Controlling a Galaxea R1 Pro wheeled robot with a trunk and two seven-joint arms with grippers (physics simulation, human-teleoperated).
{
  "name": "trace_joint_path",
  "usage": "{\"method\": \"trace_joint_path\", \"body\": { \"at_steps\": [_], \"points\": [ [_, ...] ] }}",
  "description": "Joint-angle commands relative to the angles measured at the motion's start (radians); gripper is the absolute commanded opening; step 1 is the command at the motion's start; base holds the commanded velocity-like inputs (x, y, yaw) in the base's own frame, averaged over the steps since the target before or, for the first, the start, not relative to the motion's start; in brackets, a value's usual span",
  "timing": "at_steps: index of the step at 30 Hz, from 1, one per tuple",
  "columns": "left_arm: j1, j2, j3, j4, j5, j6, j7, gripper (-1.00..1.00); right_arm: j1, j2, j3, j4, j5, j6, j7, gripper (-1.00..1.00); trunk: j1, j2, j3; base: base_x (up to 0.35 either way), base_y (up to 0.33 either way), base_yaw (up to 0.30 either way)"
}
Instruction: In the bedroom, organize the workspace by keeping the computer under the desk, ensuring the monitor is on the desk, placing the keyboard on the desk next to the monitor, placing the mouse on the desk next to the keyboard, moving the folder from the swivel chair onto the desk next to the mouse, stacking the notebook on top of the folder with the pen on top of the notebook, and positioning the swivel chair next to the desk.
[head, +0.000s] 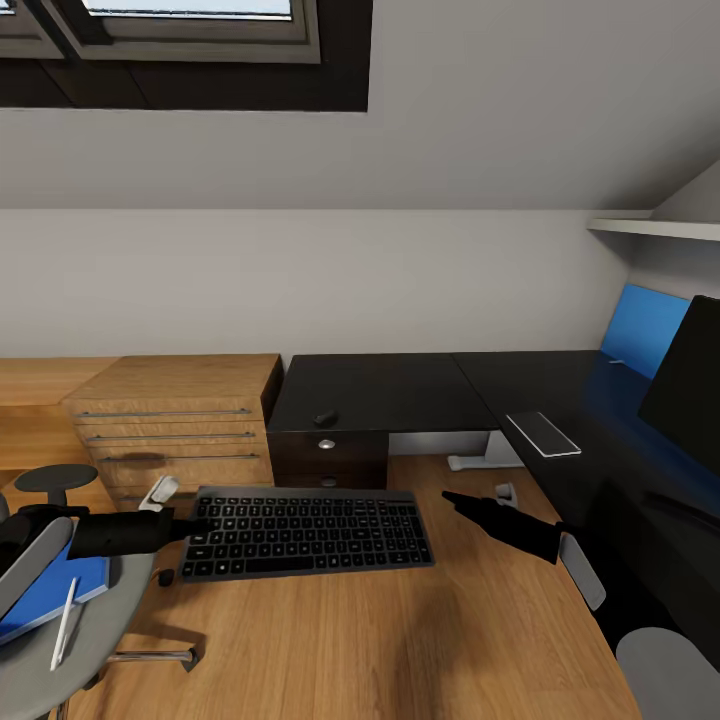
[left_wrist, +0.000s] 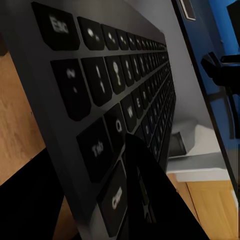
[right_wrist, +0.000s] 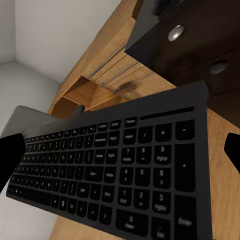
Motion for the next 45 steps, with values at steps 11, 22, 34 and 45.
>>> {"method": "trace_joint_path", "body": {
  "at_steps": [11,22,34,45],
  "points": [
    [-0.001,0.005,-0.007,0.0,0.001,0.002,-0.035,-1.0,-0.001,0.0,-0.002,0.0,-0.004,0.006,0.001,1.0,0.0,-0.001,-0.001,0.0,0.0,0.0],
    [-0.001,0.005,-0.007,0.0,0.001,0.002,-0.08,-1.0,-0.001,0.0,-0.026,0.0,-0.004,0.006,0.001,1.0,0.0,-0.001,-0.001,0.0,0.0,0.0],
    [-0.001,0.004,-0.002,0.0,0.007,0.002,-0.153,-1.0,-0.001,0.0,-0.028,0.0,-0.004,0.006,0.001,1.0,0.0,-0.001,-0.001,0.0,0.0,0.0],
    [-0.001,0.001,0.004,0.0,0.01,0.002,-0.16,-1.0,-0.001,0.004,-0.027,0.006,-0.003,0.006,0.001,1.0,0.0,-0.001,-0.001,0.0,0.0,0.0]
  ]
}}
